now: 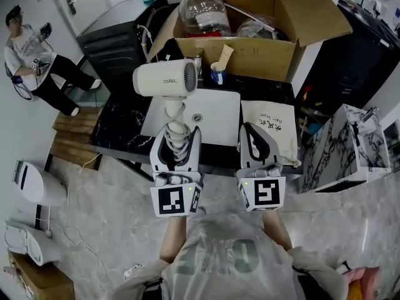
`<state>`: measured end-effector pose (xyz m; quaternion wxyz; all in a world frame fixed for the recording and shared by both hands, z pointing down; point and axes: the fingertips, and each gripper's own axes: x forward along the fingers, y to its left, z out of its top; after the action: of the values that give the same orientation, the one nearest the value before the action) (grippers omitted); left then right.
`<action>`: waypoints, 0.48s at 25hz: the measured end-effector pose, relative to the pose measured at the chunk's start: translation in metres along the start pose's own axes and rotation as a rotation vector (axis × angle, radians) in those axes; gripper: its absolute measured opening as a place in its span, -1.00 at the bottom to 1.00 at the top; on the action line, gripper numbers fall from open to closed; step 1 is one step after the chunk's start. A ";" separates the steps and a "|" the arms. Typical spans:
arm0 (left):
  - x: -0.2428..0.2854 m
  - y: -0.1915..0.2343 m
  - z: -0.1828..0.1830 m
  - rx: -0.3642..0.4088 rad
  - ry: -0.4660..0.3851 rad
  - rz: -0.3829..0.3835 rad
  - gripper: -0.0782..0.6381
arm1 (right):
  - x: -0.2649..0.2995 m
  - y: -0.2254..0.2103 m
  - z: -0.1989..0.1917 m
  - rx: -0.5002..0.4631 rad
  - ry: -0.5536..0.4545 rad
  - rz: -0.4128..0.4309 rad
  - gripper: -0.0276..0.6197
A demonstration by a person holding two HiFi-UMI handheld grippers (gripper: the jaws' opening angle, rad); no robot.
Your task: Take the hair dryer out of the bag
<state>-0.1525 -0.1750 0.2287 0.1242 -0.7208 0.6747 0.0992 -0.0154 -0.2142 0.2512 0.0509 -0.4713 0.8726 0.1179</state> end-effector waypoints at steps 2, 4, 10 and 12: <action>-0.001 0.010 -0.002 -0.011 0.008 -0.008 -0.03 | 0.004 0.011 0.001 0.001 -0.003 -0.004 -0.80; -0.001 0.020 -0.005 -0.021 0.020 -0.019 -0.03 | 0.010 0.019 0.002 0.006 -0.005 -0.016 -0.80; -0.010 0.043 -0.011 -0.037 0.044 -0.042 -0.03 | 0.018 0.047 0.000 0.006 0.012 -0.020 -0.81; -0.014 0.051 -0.010 -0.031 0.042 -0.049 -0.03 | 0.020 0.053 0.000 0.004 0.012 -0.033 -0.81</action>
<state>-0.2042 -0.1678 0.2401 0.1010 -0.7408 0.6578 0.0914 -0.0706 -0.2029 0.2550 0.0483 -0.4860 0.8653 0.1124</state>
